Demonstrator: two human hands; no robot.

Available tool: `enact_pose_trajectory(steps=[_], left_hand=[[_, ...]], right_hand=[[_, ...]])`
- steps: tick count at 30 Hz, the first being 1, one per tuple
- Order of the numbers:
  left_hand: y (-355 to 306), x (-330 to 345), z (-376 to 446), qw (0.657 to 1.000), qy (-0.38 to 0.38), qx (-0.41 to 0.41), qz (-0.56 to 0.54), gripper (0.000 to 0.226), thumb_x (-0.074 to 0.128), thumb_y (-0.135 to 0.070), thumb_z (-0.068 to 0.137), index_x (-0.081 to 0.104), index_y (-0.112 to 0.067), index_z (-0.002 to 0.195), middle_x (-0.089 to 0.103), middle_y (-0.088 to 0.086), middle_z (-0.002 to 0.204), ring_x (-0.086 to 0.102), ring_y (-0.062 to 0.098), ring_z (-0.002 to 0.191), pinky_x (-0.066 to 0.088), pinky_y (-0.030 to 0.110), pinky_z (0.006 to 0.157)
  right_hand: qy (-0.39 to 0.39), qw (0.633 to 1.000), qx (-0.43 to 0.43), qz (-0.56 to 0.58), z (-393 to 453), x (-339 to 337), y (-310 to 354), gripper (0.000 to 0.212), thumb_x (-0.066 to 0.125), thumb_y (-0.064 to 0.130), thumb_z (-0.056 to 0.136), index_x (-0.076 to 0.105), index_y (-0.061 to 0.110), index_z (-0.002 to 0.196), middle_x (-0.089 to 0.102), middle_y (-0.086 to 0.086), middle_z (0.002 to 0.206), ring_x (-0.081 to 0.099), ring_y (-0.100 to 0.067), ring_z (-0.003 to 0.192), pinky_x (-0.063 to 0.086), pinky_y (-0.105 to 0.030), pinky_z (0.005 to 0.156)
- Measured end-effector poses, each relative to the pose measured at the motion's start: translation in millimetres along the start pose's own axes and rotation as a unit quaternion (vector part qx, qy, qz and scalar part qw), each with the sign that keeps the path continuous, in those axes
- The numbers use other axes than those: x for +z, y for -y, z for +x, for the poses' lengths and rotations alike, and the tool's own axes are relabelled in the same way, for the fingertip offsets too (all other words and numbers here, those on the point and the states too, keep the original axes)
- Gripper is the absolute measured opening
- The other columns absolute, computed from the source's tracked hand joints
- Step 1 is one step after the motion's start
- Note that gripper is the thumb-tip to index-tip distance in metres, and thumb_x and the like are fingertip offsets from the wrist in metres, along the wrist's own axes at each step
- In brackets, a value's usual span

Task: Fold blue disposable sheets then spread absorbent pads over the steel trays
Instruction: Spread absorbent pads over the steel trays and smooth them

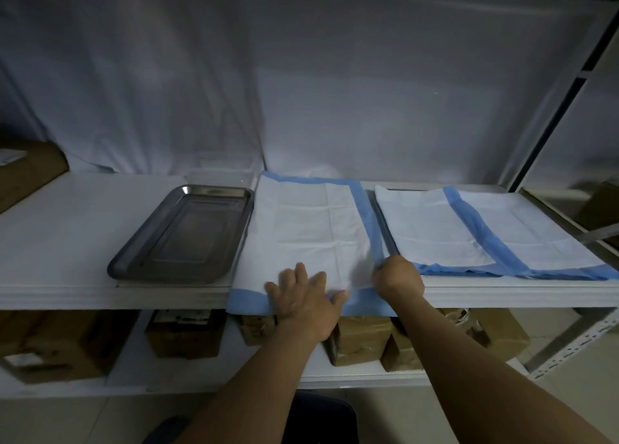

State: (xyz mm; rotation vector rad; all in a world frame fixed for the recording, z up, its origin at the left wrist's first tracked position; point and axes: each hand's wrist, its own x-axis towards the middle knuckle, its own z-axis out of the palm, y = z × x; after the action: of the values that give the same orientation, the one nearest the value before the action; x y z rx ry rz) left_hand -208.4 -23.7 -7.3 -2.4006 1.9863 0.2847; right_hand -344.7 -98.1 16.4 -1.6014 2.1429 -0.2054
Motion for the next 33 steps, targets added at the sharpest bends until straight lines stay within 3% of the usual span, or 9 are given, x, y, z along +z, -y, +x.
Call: enact_pose_trajectory(steps=[3,6,11,15,17,21,24,28,33], left_hand=[[3.5,-7.3,-0.8,0.998,-0.066,-0.011,-0.013,0.063,0.019,-0.064,0.091,0.056,-0.024,0.123,0.048,0.005,0.129,0.038,0.025,0.120,0.029,0.049,0.103],[12.6,-12.5,8.4,0.994,-0.104,-0.020,-0.021,0.050,0.027,-0.049,0.096,0.059,-0.018,0.117,0.054,0.006,0.122,0.043,0.023,0.115,0.033,0.040,0.101],[31.1,-13.0,20.4,0.995,-0.052,-0.024,-0.080,0.046,0.031,-0.041,0.098,0.043,-0.020,0.138,0.035,0.005,0.147,0.024,0.024,0.139,0.020,0.042,0.114],[33.7,-8.5,18.7,0.995,-0.048,-0.041,-0.081,0.050,0.028,-0.043,0.099,0.037,-0.020,0.142,0.023,0.007,0.154,0.013,0.026,0.144,0.012,0.045,0.116],[32.0,-5.9,17.8,0.994,-0.049,-0.047,-0.081,0.052,0.027,-0.044,0.099,0.033,-0.020,0.144,0.016,0.007,0.157,0.007,0.027,0.146,0.008,0.048,0.117],[27.8,-4.8,19.2,0.996,-0.056,-0.036,-0.065,0.054,0.027,-0.044,0.099,0.025,-0.022,0.148,0.006,0.006,0.160,-0.003,0.027,0.147,0.001,0.050,0.118],[22.6,-5.3,22.0,0.996,-0.053,0.004,-0.069,0.051,0.029,-0.043,0.099,0.024,-0.029,0.148,0.003,0.002,0.160,-0.007,0.026,0.148,0.000,0.051,0.119],[20.9,-2.1,24.1,0.998,-0.006,0.016,-0.067,0.052,0.028,-0.044,0.099,0.020,-0.030,0.149,-0.001,0.002,0.160,-0.009,0.026,0.147,-0.001,0.053,0.118],[22.0,4.2,23.7,0.997,-0.003,0.016,-0.073,0.054,0.028,-0.044,0.099,0.017,-0.030,0.149,-0.002,0.004,0.160,-0.009,0.027,0.147,-0.001,0.053,0.118]], right_hand=[[-0.001,1.000,0.009,-0.002,1.6,1.0,1.4,0.034,0.050,0.016,0.096,0.053,0.002,0.127,0.056,-0.014,0.131,0.051,-0.030,0.124,0.042,-0.036,0.101],[-0.031,0.999,-0.015,0.033,3.3,3.5,3.6,0.034,0.045,0.028,0.097,0.059,0.005,0.118,0.063,-0.012,0.119,0.059,-0.029,0.112,0.047,-0.035,0.089],[-0.041,0.998,-0.037,0.031,1.8,5.8,2.6,0.030,0.049,0.025,0.096,0.061,0.006,0.115,0.065,-0.014,0.115,0.060,-0.030,0.108,0.048,-0.034,0.086],[-0.137,0.967,-0.199,0.084,-0.4,2.8,11.5,0.018,0.049,0.021,0.095,0.062,0.009,0.096,0.067,-0.013,0.099,0.062,-0.033,0.093,0.048,-0.038,0.079],[-0.122,0.973,-0.175,0.083,1.8,1.7,14.9,0.020,0.048,0.021,0.094,0.063,0.008,0.097,0.067,-0.013,0.100,0.062,-0.034,0.096,0.048,-0.037,0.079],[0.000,0.998,-0.056,0.030,11.5,8.8,6.5,0.030,0.047,0.017,0.095,0.061,0.001,0.116,0.062,-0.017,0.119,0.058,-0.032,0.112,0.047,-0.035,0.091],[-0.021,0.997,-0.036,0.067,15.9,11.2,3.3,0.032,0.051,0.016,0.092,0.053,0.002,0.121,0.058,-0.017,0.123,0.057,-0.032,0.113,0.047,-0.037,0.091],[0.011,1.000,-0.001,0.018,17.9,8.0,7.7,0.058,0.058,0.013,0.091,0.029,0.006,0.140,0.047,-0.015,0.138,0.049,-0.030,0.127,0.043,-0.036,0.102],[-0.004,0.999,0.002,0.037,22.0,12.2,2.0,0.055,0.063,0.012,0.088,0.038,0.005,0.136,0.055,-0.016,0.131,0.055,-0.032,0.119,0.047,-0.036,0.093]])
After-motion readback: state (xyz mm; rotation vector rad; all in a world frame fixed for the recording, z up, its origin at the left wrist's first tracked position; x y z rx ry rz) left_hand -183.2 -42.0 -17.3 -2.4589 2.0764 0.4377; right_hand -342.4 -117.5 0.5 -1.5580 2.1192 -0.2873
